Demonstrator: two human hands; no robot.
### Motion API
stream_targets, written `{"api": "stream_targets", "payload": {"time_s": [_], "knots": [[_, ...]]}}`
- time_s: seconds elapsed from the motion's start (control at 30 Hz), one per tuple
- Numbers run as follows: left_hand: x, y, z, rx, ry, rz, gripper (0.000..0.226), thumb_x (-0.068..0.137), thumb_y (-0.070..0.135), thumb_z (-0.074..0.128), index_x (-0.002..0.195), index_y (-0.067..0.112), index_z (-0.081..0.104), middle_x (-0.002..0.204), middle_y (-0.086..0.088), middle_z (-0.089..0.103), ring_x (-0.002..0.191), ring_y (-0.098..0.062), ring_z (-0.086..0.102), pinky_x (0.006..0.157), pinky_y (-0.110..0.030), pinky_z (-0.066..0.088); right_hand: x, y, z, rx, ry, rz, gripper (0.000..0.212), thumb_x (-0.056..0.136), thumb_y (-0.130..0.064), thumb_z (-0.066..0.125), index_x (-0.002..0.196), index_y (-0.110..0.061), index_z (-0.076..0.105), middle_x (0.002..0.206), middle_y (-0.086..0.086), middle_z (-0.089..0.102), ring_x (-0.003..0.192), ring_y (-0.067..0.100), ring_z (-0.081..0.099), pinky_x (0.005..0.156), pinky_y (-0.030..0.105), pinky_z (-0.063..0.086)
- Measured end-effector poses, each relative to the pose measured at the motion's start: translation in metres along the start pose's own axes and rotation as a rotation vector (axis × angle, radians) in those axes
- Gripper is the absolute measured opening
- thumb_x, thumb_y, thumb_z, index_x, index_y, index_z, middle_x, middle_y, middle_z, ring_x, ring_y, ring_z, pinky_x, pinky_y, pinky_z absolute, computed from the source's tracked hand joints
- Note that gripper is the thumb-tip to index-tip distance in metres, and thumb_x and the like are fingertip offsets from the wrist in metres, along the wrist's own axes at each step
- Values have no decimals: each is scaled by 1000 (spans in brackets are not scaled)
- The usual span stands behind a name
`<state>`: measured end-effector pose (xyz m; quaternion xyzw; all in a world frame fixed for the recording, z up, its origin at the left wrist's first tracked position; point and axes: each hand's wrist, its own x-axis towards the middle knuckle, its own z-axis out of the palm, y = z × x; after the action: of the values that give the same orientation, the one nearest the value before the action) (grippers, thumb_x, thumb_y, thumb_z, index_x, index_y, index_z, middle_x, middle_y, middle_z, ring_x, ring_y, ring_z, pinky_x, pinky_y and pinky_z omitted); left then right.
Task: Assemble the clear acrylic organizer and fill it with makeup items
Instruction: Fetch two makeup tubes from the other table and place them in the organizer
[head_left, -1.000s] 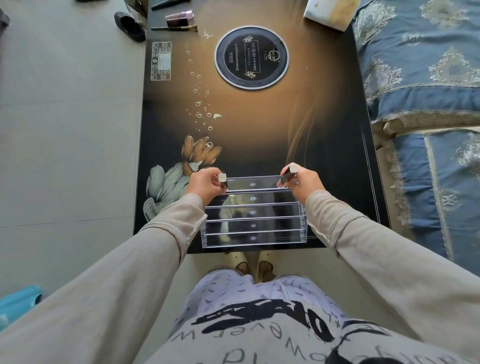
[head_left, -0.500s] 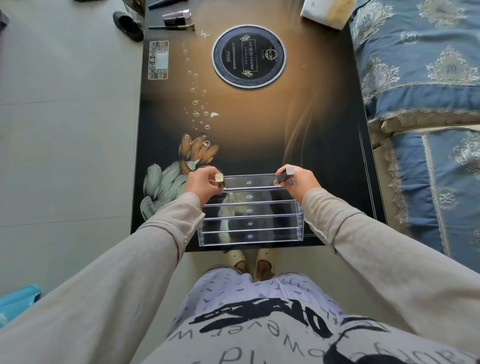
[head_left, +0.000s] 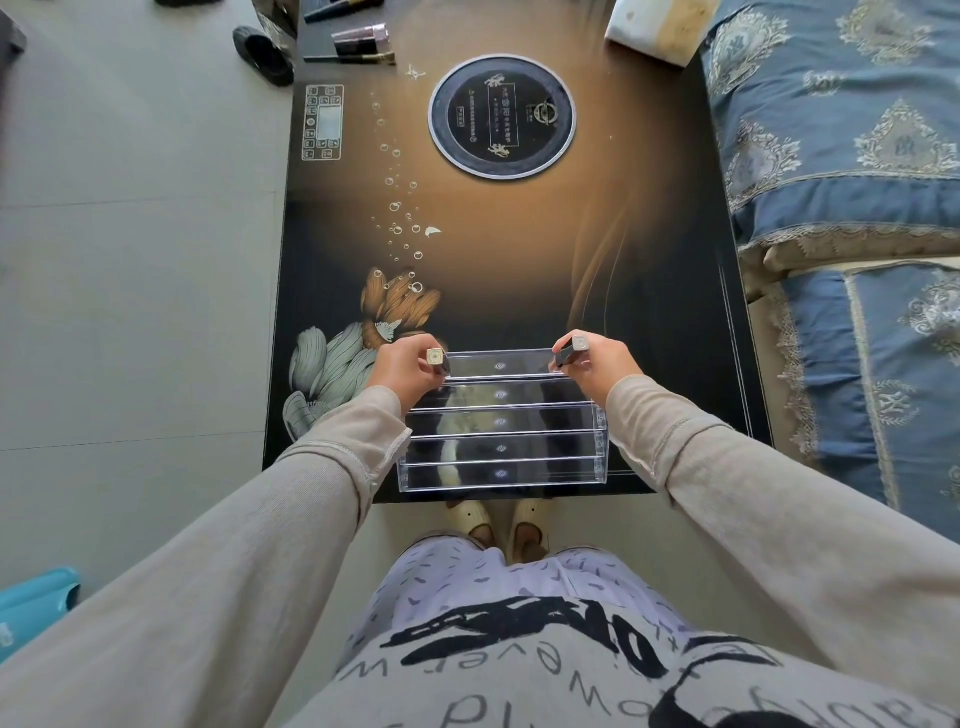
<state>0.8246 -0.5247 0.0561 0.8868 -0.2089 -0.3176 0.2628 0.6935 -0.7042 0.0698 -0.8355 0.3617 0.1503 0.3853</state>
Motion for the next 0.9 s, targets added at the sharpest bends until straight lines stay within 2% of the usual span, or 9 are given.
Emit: {"api": "stream_targets", "payload": {"time_s": [0.27,0.4,0.53,0.73,0.9], "knots": [[1,0,-1,6,-19,-3,20,78,2,68,97,3,67,100,-15,70,76,-17,57,74,-21,41,0,0,1,-13,10,13,20,91,-5,53,109,-5,62,112,18,65,106,31,59,95,28,43],[-1,0,-2,2,-26,5,23,79,1,66,101,4,67,103,-15,69,82,-21,61,77,-22,43,-1,0,0,-11,6,26,22,90,-8,55,111,-6,60,113,18,64,106,31,59,96,29,43],[-2,0,-2,-5,-31,20,26,80,0,65,105,5,66,106,-15,69,95,-28,64,88,-29,48,-2,0,0,-24,-2,25,24,89,-8,57,113,-6,59,115,18,63,108,31,58,99,31,43],[-1,-3,-1,-4,-36,15,21,79,-1,64,99,4,67,99,-14,71,81,-17,59,76,-23,44,-2,-2,0,-49,11,17,22,91,-8,53,111,-5,60,113,18,64,106,32,59,96,30,43],[1,-6,0,-4,-26,20,18,83,2,61,99,3,68,99,-15,71,91,-27,66,77,-24,45,-2,-2,0,-39,10,21,22,91,-6,52,112,-5,60,115,19,64,108,32,58,98,32,43]]}}
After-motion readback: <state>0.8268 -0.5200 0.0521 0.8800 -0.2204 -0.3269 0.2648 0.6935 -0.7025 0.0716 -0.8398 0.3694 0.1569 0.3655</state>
